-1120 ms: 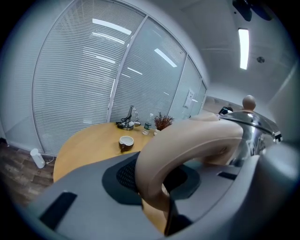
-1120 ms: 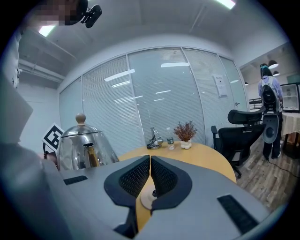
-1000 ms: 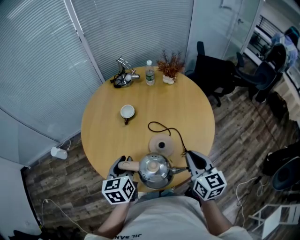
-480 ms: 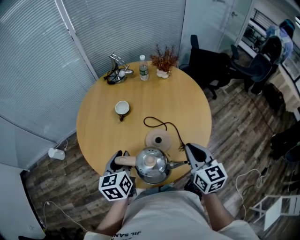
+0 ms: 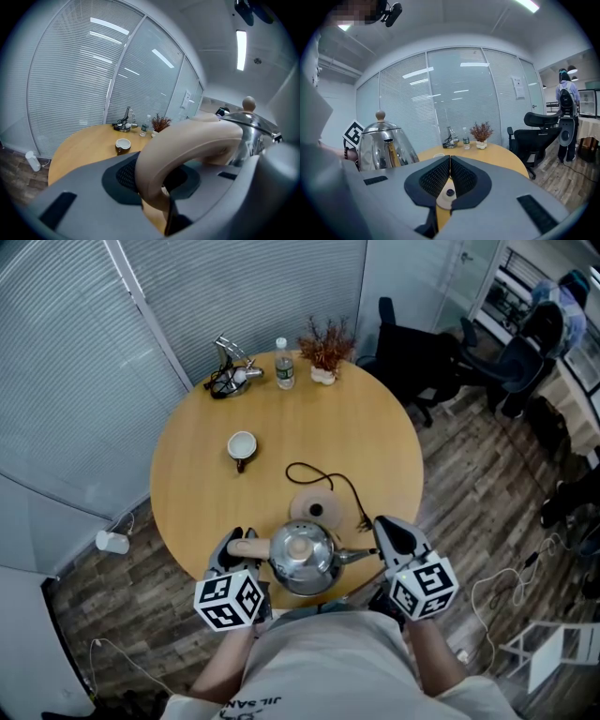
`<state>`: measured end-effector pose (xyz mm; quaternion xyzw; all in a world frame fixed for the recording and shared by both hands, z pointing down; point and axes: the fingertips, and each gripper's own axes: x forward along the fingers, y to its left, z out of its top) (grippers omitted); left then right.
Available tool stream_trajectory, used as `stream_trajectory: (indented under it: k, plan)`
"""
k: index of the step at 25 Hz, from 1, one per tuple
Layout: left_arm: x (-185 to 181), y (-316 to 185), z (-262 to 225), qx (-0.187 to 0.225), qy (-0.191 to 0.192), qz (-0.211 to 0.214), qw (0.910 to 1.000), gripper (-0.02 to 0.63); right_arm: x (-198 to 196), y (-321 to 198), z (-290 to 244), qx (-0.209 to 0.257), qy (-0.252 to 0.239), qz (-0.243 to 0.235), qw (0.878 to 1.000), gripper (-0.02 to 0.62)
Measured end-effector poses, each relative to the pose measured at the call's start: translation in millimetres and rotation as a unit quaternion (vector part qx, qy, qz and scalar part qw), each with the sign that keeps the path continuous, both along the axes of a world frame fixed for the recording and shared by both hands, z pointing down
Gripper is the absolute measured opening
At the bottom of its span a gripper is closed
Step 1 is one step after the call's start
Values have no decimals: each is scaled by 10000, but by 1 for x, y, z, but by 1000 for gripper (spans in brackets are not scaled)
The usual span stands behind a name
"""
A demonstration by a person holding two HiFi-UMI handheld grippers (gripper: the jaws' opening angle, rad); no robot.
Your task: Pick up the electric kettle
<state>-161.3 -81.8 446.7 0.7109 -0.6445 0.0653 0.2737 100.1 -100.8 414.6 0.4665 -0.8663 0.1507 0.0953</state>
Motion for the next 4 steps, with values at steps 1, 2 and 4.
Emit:
stream_trajectory:
  k: [1, 2, 4]
  plan:
    - [0, 0, 0, 1, -2, 5, 10000, 94, 0, 0, 0, -4, 4, 1, 10000, 32]
    - [0, -1, 1, 2, -5, 8, 10000, 94, 0, -1, 1, -7, 8, -1, 10000, 32]
    - [1, -1, 2, 2, -14, 13, 10000, 94, 0, -1, 1, -13, 16, -6, 10000, 32]
